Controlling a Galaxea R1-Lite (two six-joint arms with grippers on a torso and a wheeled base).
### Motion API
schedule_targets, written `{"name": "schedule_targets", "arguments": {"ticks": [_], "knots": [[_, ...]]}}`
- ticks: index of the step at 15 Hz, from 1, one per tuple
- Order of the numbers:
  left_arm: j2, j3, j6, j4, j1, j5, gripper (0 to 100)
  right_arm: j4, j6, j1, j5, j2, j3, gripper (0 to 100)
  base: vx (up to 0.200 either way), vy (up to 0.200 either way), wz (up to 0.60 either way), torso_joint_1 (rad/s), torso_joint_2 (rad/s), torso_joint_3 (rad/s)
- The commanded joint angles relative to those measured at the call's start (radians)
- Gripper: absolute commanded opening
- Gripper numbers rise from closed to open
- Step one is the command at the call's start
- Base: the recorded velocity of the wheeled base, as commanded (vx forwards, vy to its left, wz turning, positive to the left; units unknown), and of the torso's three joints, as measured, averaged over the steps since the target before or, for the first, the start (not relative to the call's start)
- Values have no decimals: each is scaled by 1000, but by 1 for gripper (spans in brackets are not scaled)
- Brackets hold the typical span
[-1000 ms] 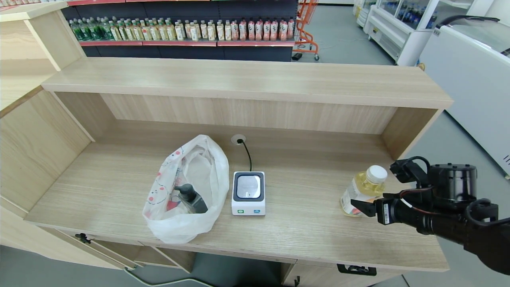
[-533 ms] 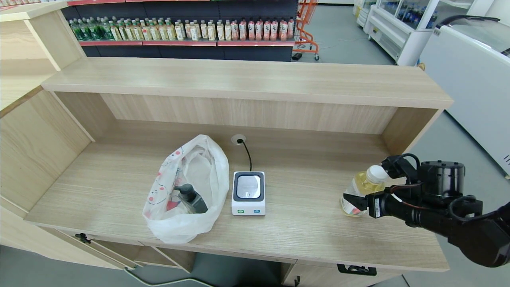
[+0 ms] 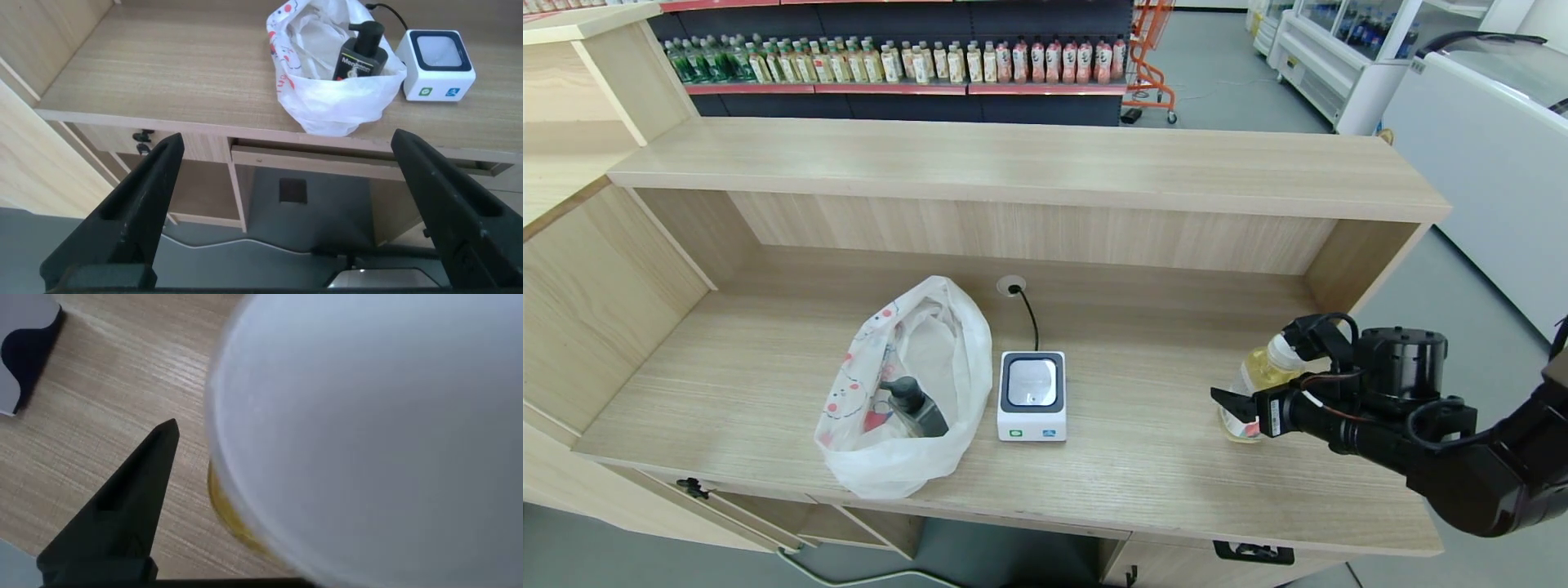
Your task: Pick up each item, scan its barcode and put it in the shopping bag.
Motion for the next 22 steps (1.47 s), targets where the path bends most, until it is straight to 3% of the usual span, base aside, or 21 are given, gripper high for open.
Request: {"name": "schedule_targets", "arguments": {"ticks": [1,4,9,10,17,19,22], "knots": [[0,0,0,0,0,0,100,-20,0,6,8,38,-15,100,0,0,0,0,0,0],[0,0,0,0,0,0,100,-133,-9,17,46,93,-21,100,0,0,0,0,0,0],[0,0,0,0,0,0,100,-169,-18,11,75,116,-25,100,0,0,0,0,0,0],[0,0,0,0,0,0,100,-169,-29,8,90,121,-25,0,0,0,0,0,0,0],[0,0,0,0,0,0,100,-175,-129,6,106,139,-41,0,0,0,0,0,0,0],[0,0,0,0,0,0,100,-164,-132,0,173,95,-18,0,0,0,0,0,0,0],[0,0,0,0,0,0,100,-61,-169,-24,189,-39,48,0,0,0,0,0,0,0]]}}
